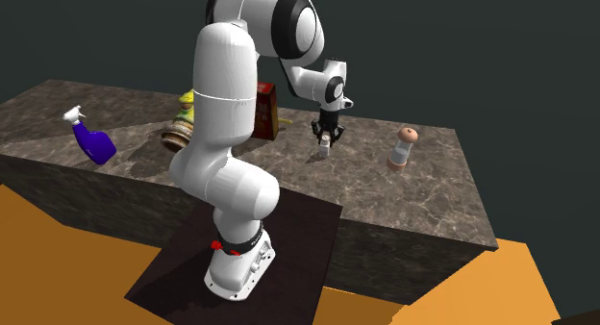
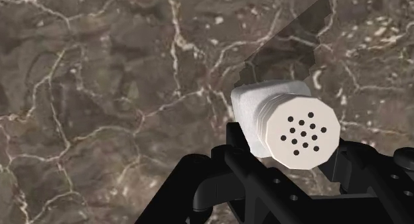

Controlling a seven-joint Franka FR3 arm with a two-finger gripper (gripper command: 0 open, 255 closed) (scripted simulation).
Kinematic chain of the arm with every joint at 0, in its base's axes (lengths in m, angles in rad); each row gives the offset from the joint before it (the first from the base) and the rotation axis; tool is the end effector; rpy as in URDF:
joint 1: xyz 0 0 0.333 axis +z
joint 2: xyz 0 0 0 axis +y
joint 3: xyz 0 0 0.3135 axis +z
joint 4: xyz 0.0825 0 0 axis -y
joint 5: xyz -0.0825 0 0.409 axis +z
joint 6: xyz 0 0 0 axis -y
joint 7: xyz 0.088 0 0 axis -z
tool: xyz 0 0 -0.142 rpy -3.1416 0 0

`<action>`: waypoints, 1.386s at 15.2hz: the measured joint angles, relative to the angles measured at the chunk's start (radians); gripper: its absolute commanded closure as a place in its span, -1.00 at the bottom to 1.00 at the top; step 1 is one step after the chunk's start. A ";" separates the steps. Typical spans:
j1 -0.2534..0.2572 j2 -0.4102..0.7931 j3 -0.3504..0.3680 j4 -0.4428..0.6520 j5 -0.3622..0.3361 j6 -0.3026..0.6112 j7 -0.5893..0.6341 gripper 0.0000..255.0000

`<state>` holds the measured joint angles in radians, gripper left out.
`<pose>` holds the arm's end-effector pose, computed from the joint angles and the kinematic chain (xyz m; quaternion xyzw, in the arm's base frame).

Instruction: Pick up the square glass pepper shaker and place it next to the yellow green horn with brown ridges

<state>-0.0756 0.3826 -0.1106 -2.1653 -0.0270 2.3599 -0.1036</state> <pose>0.5408 -0.1063 0.1456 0.9948 -0.0286 -0.0962 0.0157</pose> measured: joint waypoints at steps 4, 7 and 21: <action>0.000 0.000 0.000 0.000 0.000 0.000 0.000 1.00; 0.000 0.000 0.000 0.000 0.000 0.000 0.000 1.00; 0.006 -0.123 -0.006 0.013 -0.012 -0.136 0.003 1.00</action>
<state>-0.0695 0.2593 -0.1166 -2.1520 -0.0391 2.2238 -0.1005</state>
